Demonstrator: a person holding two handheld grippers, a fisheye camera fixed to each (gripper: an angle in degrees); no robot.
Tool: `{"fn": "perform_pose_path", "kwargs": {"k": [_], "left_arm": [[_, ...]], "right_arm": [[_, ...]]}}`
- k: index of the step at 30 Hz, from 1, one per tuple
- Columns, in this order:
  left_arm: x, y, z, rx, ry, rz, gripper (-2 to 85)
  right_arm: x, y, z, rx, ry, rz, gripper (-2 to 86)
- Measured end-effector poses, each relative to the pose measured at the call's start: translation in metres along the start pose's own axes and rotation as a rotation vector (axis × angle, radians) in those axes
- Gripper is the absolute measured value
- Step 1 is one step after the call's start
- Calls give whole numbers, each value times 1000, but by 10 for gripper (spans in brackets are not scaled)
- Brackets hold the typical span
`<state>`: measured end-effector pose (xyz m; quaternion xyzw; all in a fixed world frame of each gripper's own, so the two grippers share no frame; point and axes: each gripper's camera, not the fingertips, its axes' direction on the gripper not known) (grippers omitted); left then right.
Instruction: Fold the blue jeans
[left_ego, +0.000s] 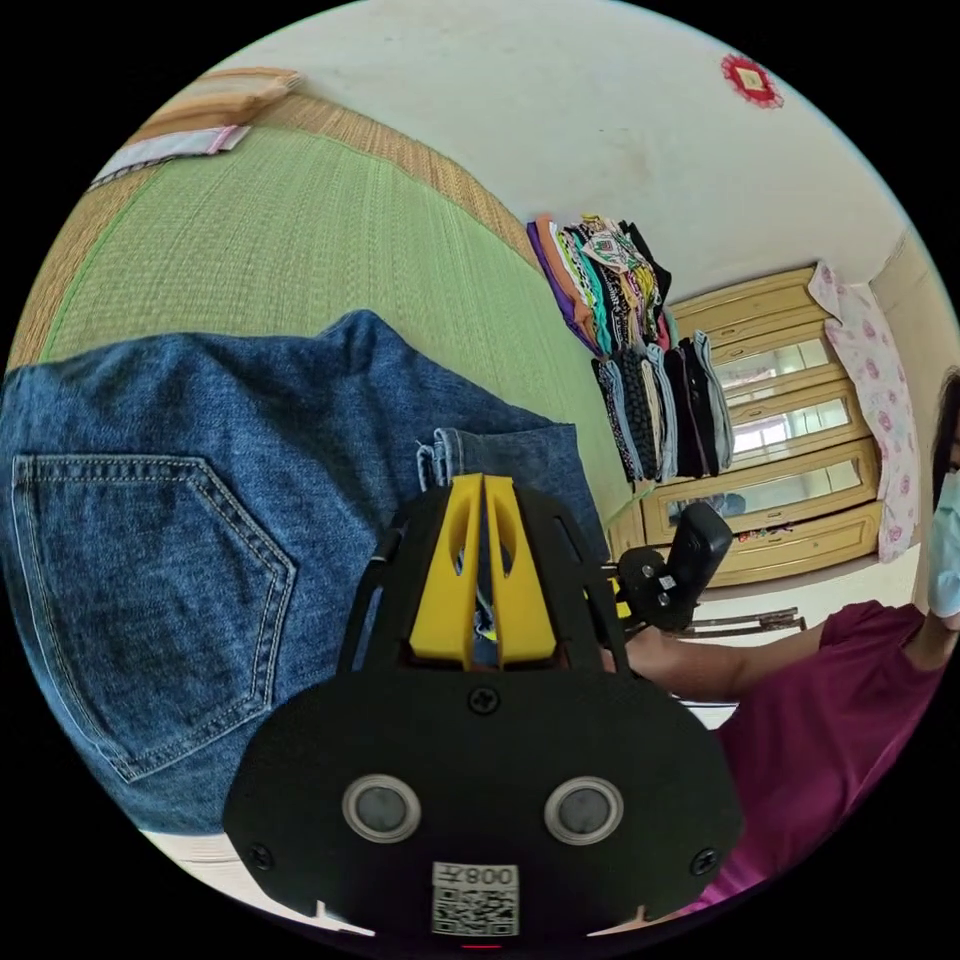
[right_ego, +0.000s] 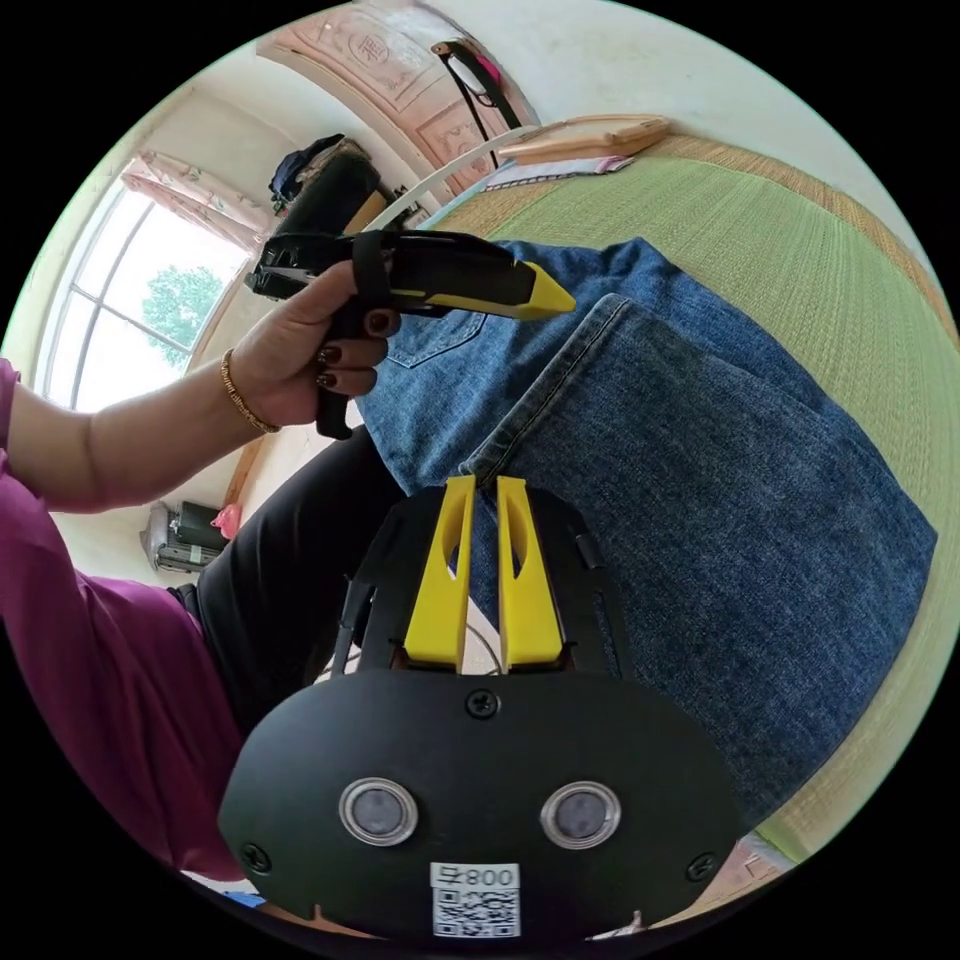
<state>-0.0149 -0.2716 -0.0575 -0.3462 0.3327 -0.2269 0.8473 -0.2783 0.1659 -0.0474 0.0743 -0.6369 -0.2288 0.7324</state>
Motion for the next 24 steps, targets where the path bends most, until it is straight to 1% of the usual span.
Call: {"fn": "perform_pose_path", "kwargs": {"k": [4,6,7,9,11,14,15,18,19,20,22,24], "left_arm": [[2,-8,30,-76,-112,-1,1],[2,-7,34,-65,-101,3,0],[3,-6,36,-63,-96,-1,0],[6,-4,38,-62,-99,-3,0],[11,-4,42,-64,-105,-5,0],[25,-6,44,-43,-119,26,1],[28,-6,45,-40,-123,35,1],[33,-11,57,-61,-173,32,1],[32,-12,64,-85,-173,32,1],[31,-12,67,-73,-157,31,1],[33,-12,71,-77,-146,20,1],[41,-11,76,-74,-169,34,0]], "right_arm": [[-7,0,-1,-9,36,9,31],[-13,3,-9,8,57,6,24],[-14,4,-12,21,47,6,21],[-11,9,-23,77,-48,9,9],[-6,12,-24,97,-68,26,5],[7,13,0,28,-43,59,3],[13,15,5,34,-94,68,2],[20,19,-2,32,-127,90,1],[22,20,-6,36,-121,88,1],[28,24,-20,55,-84,106,1],[49,35,-51,125,-31,165,1],[91,57,-96,231,52,283,1]]}}
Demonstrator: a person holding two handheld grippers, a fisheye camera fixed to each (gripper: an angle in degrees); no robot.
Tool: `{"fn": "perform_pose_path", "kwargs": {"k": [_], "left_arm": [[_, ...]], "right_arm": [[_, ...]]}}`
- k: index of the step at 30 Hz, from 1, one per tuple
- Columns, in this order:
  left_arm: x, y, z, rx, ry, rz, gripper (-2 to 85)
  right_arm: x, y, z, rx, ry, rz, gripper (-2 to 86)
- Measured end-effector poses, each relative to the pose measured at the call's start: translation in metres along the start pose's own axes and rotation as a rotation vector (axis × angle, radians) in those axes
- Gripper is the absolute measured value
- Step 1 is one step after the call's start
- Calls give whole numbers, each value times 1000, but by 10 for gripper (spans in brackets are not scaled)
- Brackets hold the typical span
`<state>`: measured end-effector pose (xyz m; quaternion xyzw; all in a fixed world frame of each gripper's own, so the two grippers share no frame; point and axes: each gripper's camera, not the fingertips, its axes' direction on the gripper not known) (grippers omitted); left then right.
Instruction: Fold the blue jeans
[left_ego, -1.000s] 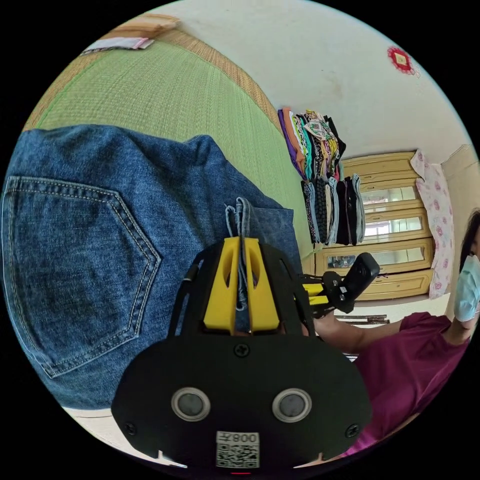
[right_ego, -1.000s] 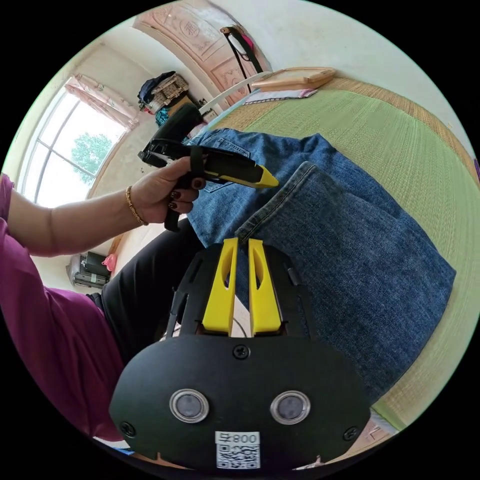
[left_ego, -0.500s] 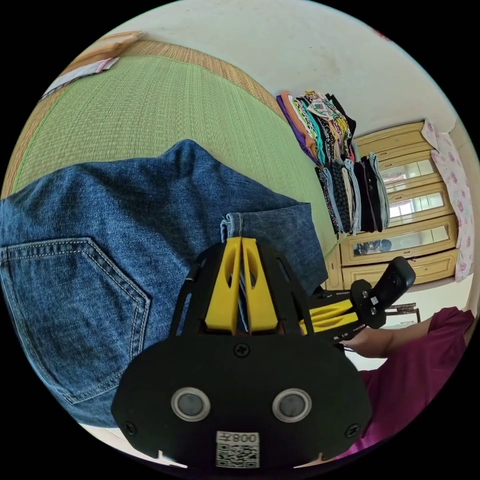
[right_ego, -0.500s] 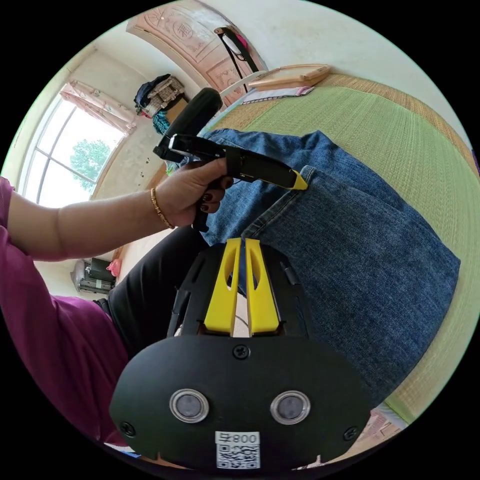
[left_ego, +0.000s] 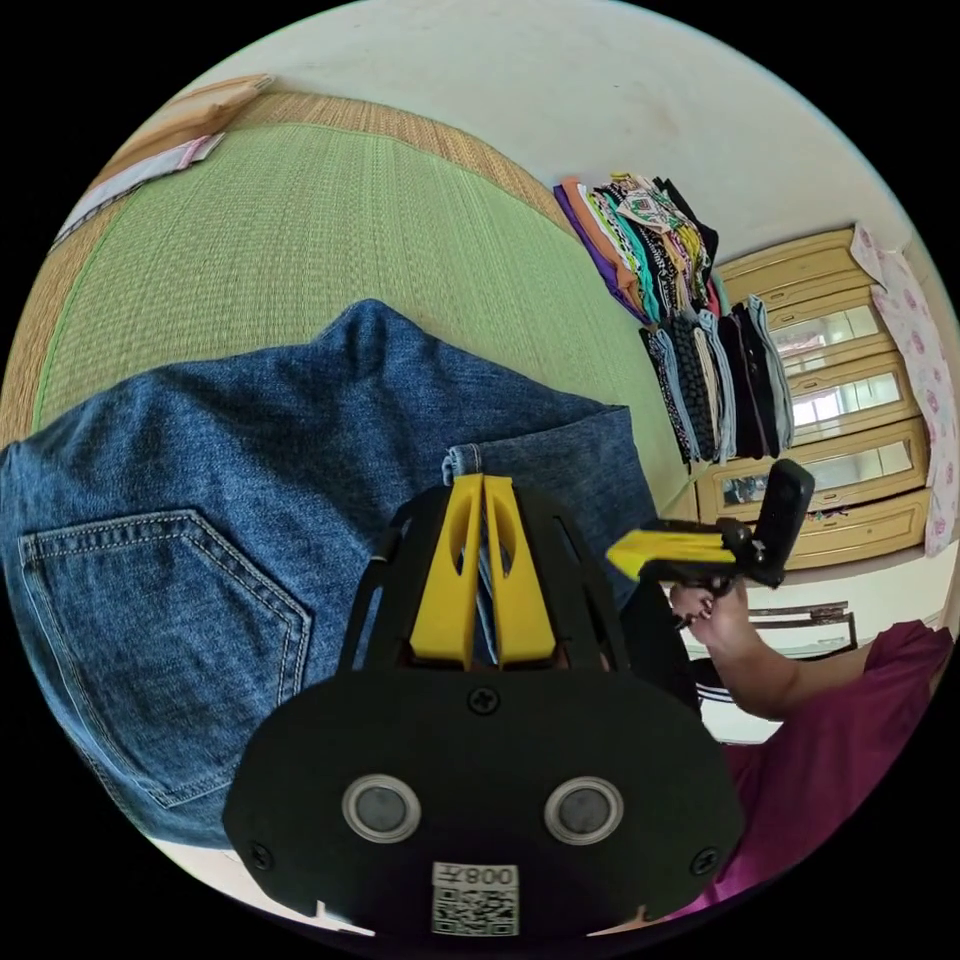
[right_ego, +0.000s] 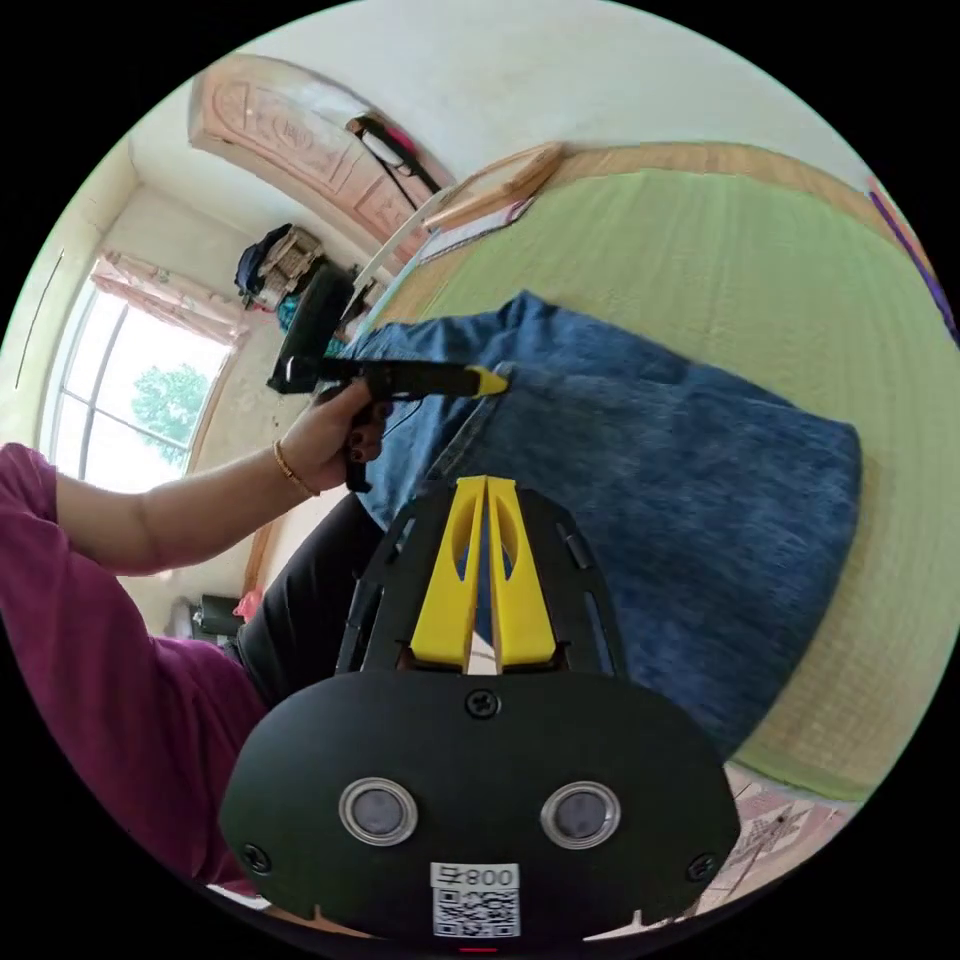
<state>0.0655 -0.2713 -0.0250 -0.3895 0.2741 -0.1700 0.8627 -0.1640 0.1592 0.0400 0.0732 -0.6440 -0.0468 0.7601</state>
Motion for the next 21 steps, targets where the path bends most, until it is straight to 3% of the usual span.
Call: {"fn": "perform_pose_path", "kwargs": {"k": [5,9,17,21], "left_arm": [[20,-1,18,2,-48,21,1],[25,-1,30,5,-36,27,0],[58,0,50,5,-66,43,0],[62,3,69,-17,-96,52,0]], "right_arm": [[89,-4,-52,141,160,214,1],[136,-4,-42,108,106,303,1],[131,28,-76,148,50,274,0],[109,80,-80,17,52,205,0]]}}
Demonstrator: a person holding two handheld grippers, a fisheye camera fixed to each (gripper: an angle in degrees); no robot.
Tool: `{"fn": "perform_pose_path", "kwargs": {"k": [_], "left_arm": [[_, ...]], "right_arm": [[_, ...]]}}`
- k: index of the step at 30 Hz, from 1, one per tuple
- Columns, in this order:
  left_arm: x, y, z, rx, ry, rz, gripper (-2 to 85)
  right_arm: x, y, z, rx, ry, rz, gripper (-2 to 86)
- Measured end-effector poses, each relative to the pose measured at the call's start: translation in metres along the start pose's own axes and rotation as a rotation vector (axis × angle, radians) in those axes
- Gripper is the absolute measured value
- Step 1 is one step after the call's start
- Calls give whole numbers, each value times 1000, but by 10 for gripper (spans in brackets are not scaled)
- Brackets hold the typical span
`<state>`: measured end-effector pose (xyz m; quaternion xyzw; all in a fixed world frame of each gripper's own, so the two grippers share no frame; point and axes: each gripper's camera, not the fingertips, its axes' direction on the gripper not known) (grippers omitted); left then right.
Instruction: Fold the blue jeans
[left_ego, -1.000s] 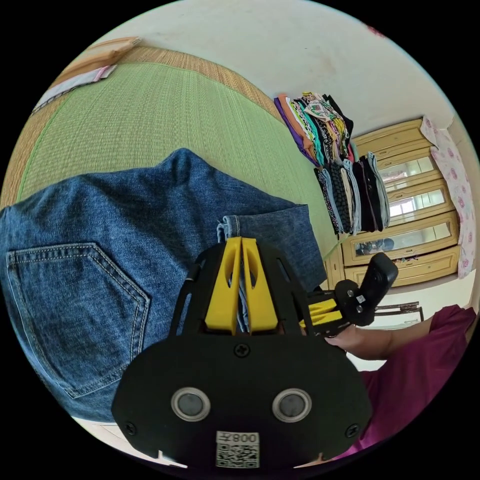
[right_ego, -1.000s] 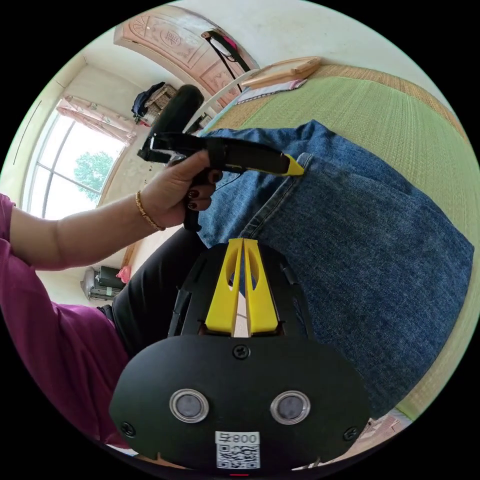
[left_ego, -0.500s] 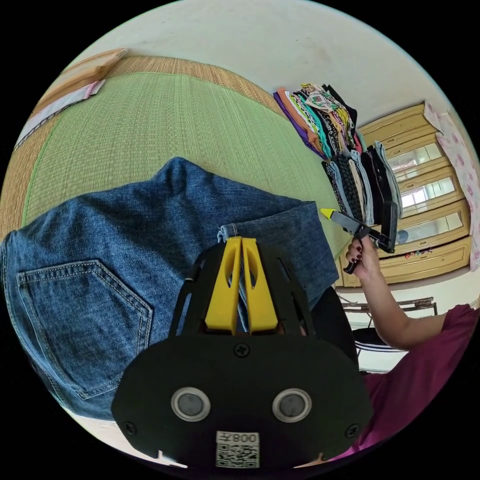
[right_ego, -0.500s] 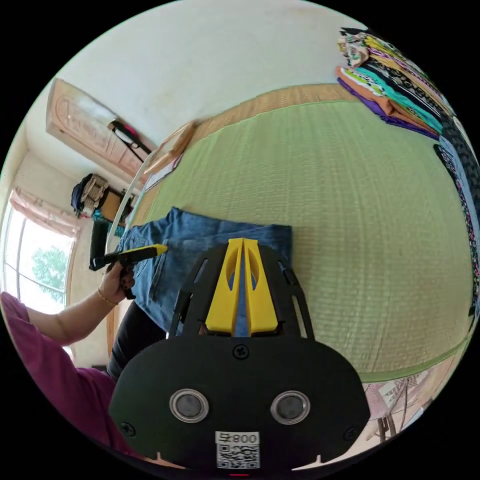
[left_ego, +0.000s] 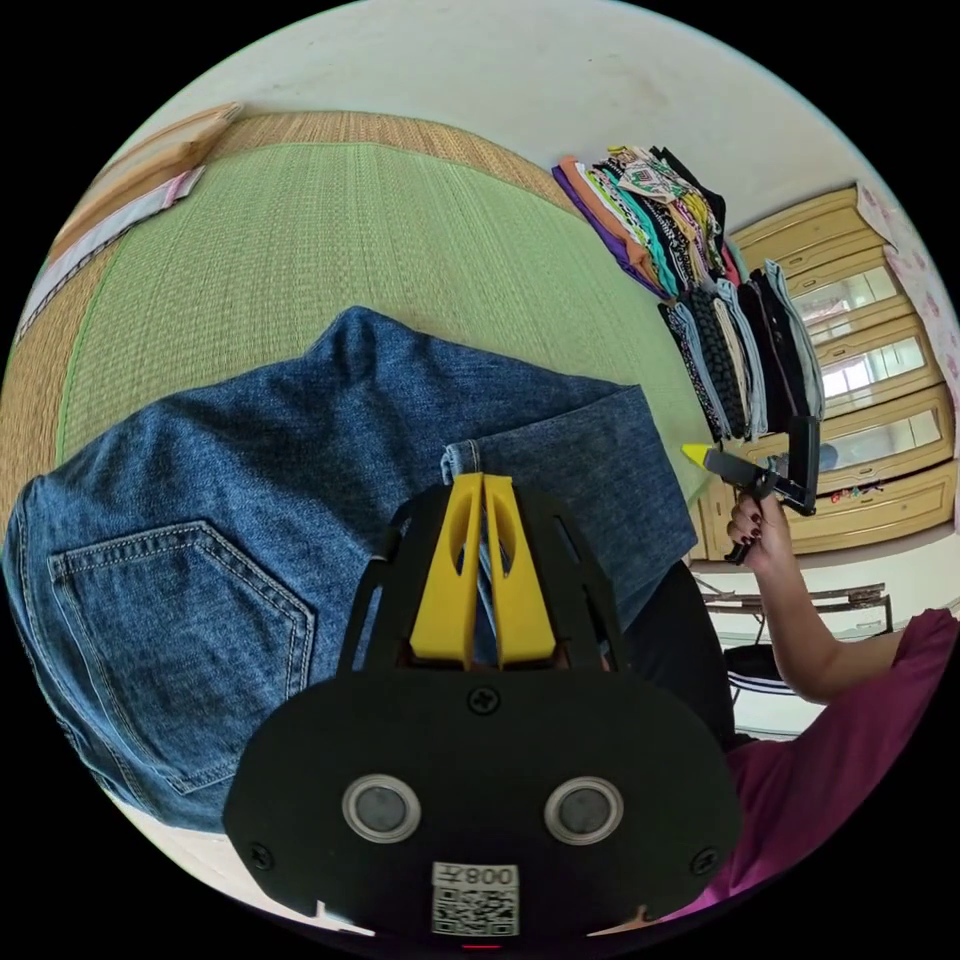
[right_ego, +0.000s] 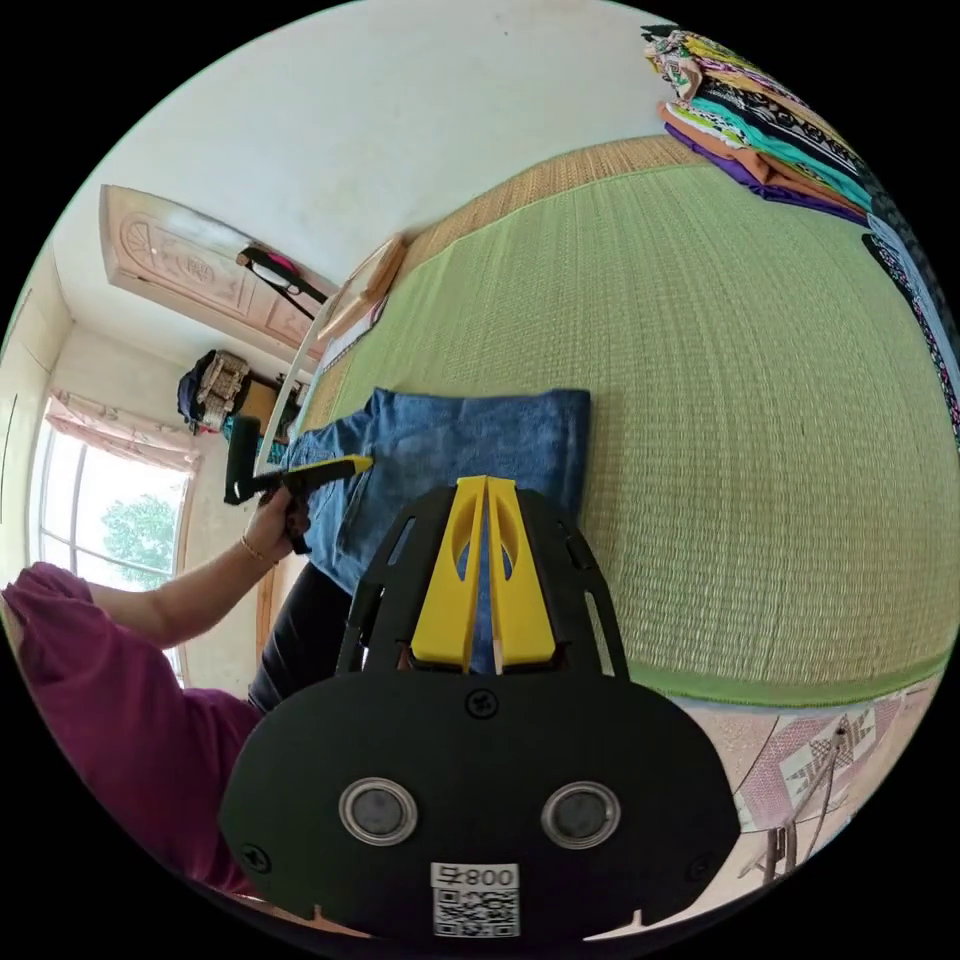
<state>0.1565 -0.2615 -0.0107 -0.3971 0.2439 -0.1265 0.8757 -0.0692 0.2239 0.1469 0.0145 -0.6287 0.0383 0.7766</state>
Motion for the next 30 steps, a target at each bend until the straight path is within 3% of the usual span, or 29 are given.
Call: {"fn": "perform_pose_path", "kwargs": {"k": [2,9,13,20,30], "left_arm": [[5,0,8,-8,16,-16,0],[44,1,20,-22,-34,10,2],[85,16,29,0,101,93,9],[189,39,104,-170,244,316,61],[308,40,177,-247,88,569,104]], "right_arm": [[8,23,11,-73,52,16,0],[42,50,-26,62,-26,101,1],[75,78,-45,89,-15,186,2],[145,124,-30,69,-275,336,17],[191,138,-29,91,-457,343,5]]}}
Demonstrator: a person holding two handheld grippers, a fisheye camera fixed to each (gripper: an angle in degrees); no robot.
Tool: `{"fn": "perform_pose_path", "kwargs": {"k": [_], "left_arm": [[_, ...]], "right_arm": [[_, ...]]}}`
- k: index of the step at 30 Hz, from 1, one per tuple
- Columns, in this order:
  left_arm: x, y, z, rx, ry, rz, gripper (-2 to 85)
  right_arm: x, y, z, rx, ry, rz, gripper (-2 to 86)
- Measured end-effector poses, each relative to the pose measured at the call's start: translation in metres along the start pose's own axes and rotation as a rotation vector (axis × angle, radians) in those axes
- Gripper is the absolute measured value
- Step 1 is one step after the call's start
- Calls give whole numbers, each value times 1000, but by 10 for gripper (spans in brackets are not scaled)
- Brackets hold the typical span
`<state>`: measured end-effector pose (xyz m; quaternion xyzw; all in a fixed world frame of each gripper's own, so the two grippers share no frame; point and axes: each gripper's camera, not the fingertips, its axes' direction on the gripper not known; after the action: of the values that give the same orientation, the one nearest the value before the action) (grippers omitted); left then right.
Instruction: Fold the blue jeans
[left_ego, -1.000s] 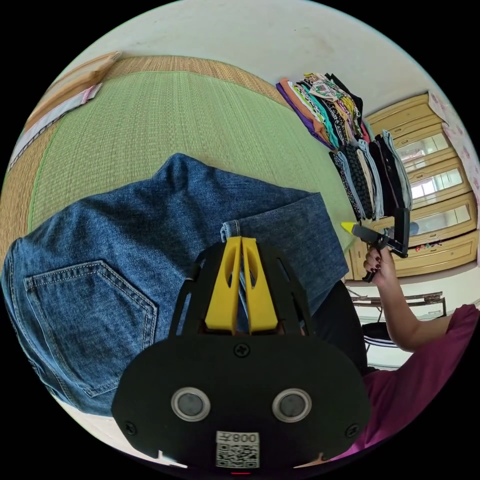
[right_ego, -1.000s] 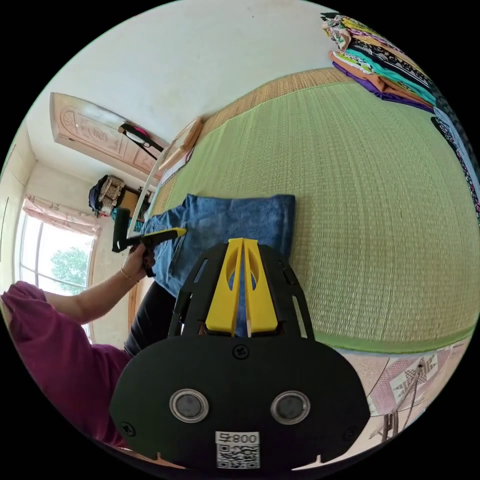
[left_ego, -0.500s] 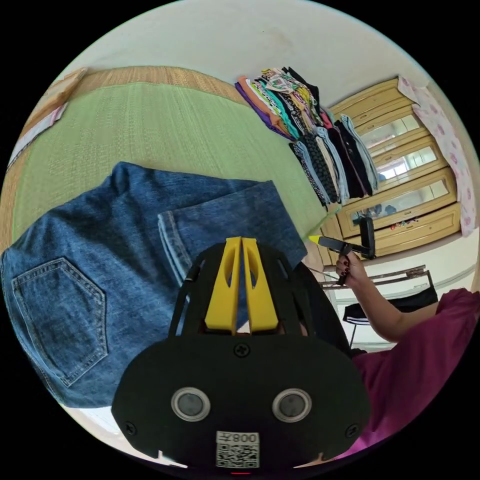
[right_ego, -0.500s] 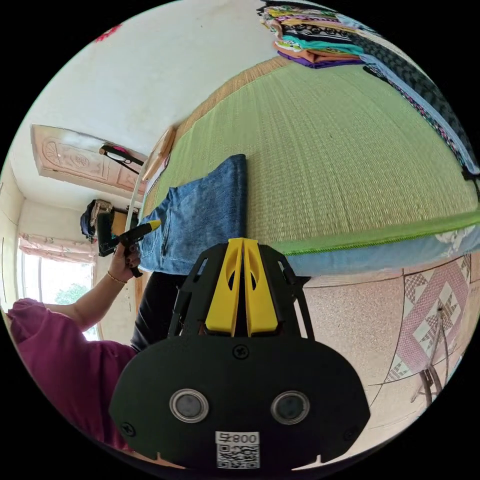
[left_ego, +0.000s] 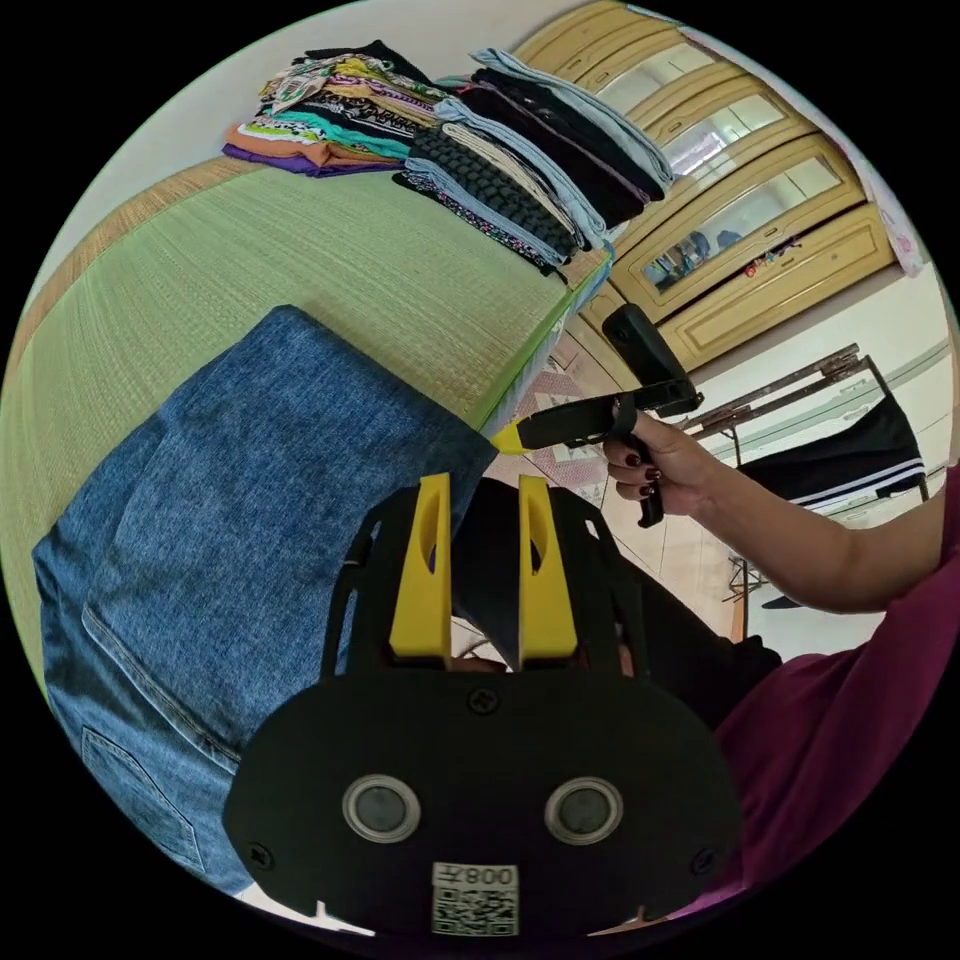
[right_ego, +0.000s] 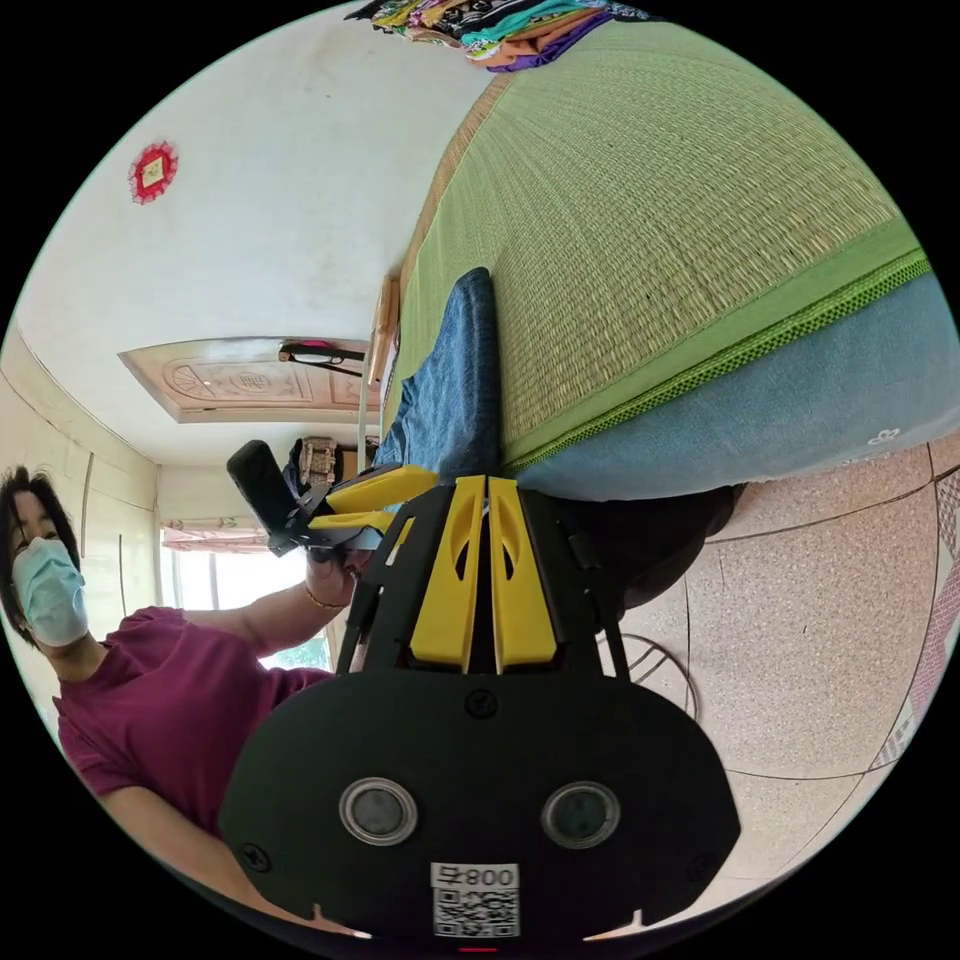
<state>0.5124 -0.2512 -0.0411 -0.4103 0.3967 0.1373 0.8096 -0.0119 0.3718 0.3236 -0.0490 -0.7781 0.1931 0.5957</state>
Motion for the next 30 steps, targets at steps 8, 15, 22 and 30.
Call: {"fn": "perform_pose_path", "kwargs": {"k": [8,15,22,30], "left_arm": [[42,-17,36,-58,-207,49,96],[47,-26,50,-69,-276,15,40],[23,-21,37,32,-92,-95,22],[16,-17,21,105,-63,-102,19]], "right_arm": [[7,-5,-9,-14,-37,-39,3],[7,-11,-8,-44,-42,-79,7],[22,-17,-37,40,-85,-64,37],[20,-100,-21,38,-79,-76,88]]}}
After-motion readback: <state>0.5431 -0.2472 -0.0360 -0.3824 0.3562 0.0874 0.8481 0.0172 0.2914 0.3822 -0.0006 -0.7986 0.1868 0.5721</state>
